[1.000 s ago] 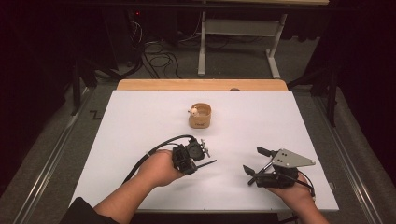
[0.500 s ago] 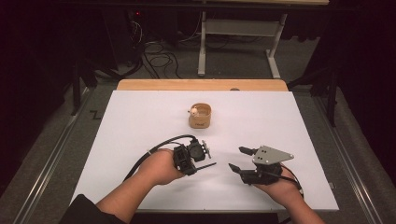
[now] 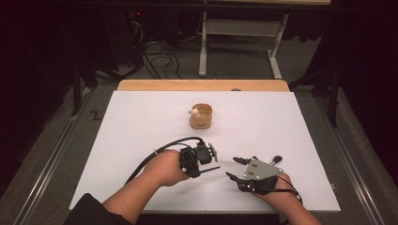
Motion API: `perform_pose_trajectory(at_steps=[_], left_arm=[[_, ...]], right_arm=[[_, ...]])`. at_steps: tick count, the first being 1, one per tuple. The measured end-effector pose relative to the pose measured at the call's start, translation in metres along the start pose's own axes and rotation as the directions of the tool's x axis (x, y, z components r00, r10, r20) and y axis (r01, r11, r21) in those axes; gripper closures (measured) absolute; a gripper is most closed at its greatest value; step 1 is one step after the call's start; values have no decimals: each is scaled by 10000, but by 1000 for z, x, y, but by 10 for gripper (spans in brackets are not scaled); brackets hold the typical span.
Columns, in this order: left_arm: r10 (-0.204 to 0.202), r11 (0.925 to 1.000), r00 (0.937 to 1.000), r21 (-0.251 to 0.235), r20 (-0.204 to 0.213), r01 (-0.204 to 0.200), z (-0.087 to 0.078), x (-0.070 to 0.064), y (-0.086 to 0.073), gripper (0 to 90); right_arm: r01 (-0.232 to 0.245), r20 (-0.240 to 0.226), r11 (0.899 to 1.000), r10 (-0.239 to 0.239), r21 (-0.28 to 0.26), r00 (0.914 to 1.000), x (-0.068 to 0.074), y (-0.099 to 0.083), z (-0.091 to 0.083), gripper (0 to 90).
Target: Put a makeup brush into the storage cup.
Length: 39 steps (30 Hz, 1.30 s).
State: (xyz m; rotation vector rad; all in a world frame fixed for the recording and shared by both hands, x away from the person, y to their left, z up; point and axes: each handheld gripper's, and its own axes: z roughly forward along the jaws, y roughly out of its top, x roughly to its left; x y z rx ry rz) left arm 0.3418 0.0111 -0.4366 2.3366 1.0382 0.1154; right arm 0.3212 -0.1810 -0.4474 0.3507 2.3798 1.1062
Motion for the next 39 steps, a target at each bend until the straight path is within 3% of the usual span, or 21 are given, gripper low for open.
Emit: perform_pose_trajectory(at_steps=[7, 10, 14, 15, 16, 18, 19, 21, 22, 23, 26, 29, 30, 32, 39], left_arm=[[101, 9999, 9997, 73, 207, -103, 0, -7, 1, 833], [207, 9995, 9995, 231, 237, -212, 0, -8, 0, 833], [42, 9998, 9989, 196, 462, -51, 0, -9, 1, 833], [63, 9997, 9988, 219, 484, -74, 0, -10, 1, 833], [49, 9998, 9987, 194, 512, -59, 0, -10, 0, 833], [99, 9997, 9985, 228, 530, -111, 0, -10, 0, 833], [105, 9996, 9985, 268, 541, -120, 0, -10, -1, 833], [87, 9996, 9982, 270, 596, -104, 0, -11, -1, 833], [73, 9996, 9981, 260, 613, -89, 0, -11, -1, 833], [63, 9996, 9979, 270, 638, -80, 0, -11, -1, 833], [35, 9995, 9981, 317, 611, -54, 0, -10, 0, 833], [-6, 9994, 9985, 332, 554, -12, 0, -9, 0, 833], [20, 9994, 9991, 336, 419, -34, 1, -8, 0, 832], [-30, 9994, 9993, 347, 374, 17, 1, -6, 1, 833], [-50, 9985, 9989, 556, 477, 24, 0, -12, 3, 833]], right_arm=[[1066, 206, 9929, -1078, 520, 9940, 13, 2, 8, 492], [1776, 400, 9818, -1805, 668, 9828, 19, 4, 10, 495], [2516, 728, 9644, -2575, 814, 9635, 28, 5, 11, 500], [2992, 615, 9501, -3050, 885, 9504, 28, 7, 11, 506], [2879, 691, 9533, -2945, 913, 9531, 31, 6, 12, 514], [3293, 694, 9399, -3358, 906, 9394, 32, 7, 13, 528], [3219, 664, 9416, -3290, 989, 9420, 33, 6, 13, 530], [3384, 560, 9359, -3447, 975, 9370, 34, 6, 15, 534], [3638, 481, 9263, -3696, 982, 9279, 33, 7, 16, 534], [3519, 497, 9298, -3585, 1076, 9322, 35, 7, 17, 535], [3580, 463, 9273, -3645, 1096, 9300, 36, 8, 20, 545], [3891, 340, 9131, -3956, 1221, 9178, 34, 11, 23, 556], [3697, 396, 9201, -3773, 1297, 9252, 36, 11, 24, 555], [3933, 300, 9101, -4001, 1304, 9160, 34, 12, 26, 555], [3844, 346, 9143, -3914, 1274, 9196, 36, 11, 25, 564]])
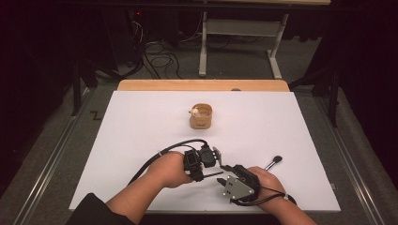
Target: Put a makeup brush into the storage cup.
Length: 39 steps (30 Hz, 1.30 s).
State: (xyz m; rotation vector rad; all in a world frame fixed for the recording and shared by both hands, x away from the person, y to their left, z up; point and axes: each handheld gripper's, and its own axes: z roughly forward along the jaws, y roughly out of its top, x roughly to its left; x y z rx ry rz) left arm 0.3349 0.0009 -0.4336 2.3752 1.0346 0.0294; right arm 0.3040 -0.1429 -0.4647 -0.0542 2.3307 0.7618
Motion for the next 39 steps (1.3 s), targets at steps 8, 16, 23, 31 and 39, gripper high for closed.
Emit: perform_pose_trajectory(at_steps=[8, 16, 23, 31, 39], left_arm=[[104, 9998, 9999, 152, 58, -105, 1, -5, 2, 833], [105, 9995, 9999, 307, 100, -108, 3, -9, 2, 833], [207, 9994, 9997, 261, 145, -211, 4, -12, 3, 833], [258, 9992, 9997, 308, 60, -259, 6, -15, 5, 832], [321, 9988, 9995, 381, 25, -321, 7, -18, 6, 833]], right_arm=[[424, 150, 9991, -423, -58, 9990, 3, 0, 1, 581], [868, 179, 9960, -865, -221, 9961, 7, 1, 1, 604], [1060, 106, 9941, -1058, -243, 9943, 12, 2, 2, 642], [1314, 104, 9910, -1311, -269, 9913, 12, 3, 3, 692], [1687, 74, 9855, -1686, -204, 9857, 16, 5, 4, 746]])
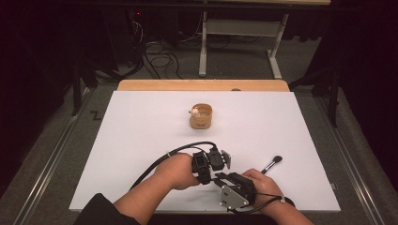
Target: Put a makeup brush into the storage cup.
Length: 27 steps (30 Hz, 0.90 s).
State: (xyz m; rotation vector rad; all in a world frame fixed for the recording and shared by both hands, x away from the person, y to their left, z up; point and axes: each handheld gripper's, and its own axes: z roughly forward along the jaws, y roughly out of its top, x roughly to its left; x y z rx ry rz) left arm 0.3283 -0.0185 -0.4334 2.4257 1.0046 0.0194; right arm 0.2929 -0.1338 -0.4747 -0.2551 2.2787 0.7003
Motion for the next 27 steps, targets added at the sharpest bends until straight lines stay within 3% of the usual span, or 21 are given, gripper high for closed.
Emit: perform_pose_trajectory(at_steps=[13, 27], left_arm=[[90, 10000, 10000, 41, -10, -90, 4, -3, 2, 832], [165, 9998, 9998, 64, 54, -166, 2, -6, 4, 832]], right_arm=[[374, -68, 9992, -375, -131, 9993, 2, 4, 1, 783], [461, -129, 9989, -462, -82, 9988, 3, 4, 2, 812]])
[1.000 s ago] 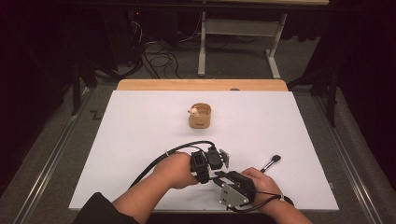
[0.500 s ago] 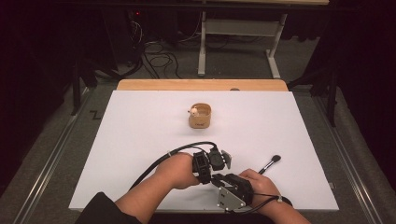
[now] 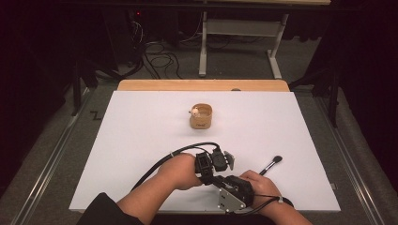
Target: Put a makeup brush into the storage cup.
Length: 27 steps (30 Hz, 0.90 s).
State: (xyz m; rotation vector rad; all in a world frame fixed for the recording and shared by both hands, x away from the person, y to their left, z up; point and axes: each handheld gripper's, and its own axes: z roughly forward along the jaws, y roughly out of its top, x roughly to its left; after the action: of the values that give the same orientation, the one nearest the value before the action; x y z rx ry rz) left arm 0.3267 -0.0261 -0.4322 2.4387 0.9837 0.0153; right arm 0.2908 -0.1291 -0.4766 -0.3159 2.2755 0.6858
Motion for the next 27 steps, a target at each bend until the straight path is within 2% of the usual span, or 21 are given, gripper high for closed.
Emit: perform_pose_trajectory(at_steps=[12, 19, 23, 27], left_arm=[[-63, 10000, 10000, -58, 67, 63, -2, 0, 2, 809], [41, 9991, 9999, -414, -124, -46, -8, 4, 1, 544], [90, 9982, 9994, -594, -343, -110, -9, 7, 0, 469], [-79, 9982, 9992, -593, -394, 55, -12, 12, -3, 414]], right_arm=[[129, -34, 9999, -129, 45, 9999, 1, 0, 0, 851], [98, 23, 9999, -99, 134, 9999, 0, -1, 0, 852], [8, 50, 9998, -9, 208, 10000, 0, -2, -1, 851], [-178, 88, 9994, 175, 313, 9998, -1, -4, -2, 851]])
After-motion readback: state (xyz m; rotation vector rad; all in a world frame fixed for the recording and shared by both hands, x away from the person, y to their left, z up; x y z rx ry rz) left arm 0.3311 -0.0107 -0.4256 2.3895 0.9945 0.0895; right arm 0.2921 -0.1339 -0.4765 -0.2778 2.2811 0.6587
